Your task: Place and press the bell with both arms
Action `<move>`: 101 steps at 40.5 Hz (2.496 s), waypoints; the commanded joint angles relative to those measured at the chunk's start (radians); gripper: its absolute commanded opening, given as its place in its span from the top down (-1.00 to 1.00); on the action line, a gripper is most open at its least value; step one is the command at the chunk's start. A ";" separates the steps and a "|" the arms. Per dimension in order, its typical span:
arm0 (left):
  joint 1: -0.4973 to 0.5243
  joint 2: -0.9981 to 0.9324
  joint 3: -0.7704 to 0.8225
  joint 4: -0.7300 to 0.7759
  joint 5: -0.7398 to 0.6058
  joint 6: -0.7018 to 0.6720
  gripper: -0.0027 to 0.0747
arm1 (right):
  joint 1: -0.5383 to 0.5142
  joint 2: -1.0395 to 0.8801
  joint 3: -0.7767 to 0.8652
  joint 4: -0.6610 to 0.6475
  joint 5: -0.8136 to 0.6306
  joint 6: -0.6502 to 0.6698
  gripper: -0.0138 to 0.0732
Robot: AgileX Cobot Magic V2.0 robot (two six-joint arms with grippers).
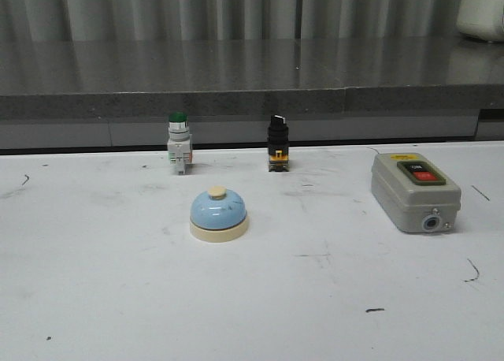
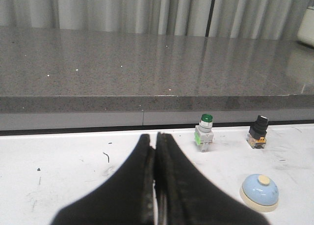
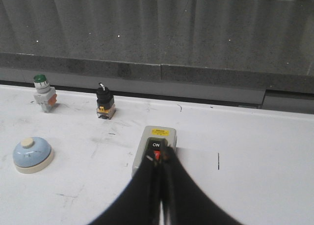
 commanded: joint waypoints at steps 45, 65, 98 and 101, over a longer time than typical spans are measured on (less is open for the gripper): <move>0.124 -0.152 0.299 0.050 -0.300 -0.002 0.98 | -0.005 0.004 -0.027 -0.008 -0.078 -0.011 0.84; 0.124 -0.150 0.372 0.050 -0.347 -0.002 0.98 | -0.005 0.005 -0.022 -0.008 -0.071 -0.011 0.84; 0.124 -0.150 0.372 0.050 -0.347 -0.002 0.98 | -0.065 -0.087 0.112 -0.131 -0.116 -0.012 0.84; 0.124 -0.150 0.372 0.050 -0.347 -0.002 0.98 | -0.113 -0.144 0.174 -0.130 -0.116 -0.011 0.84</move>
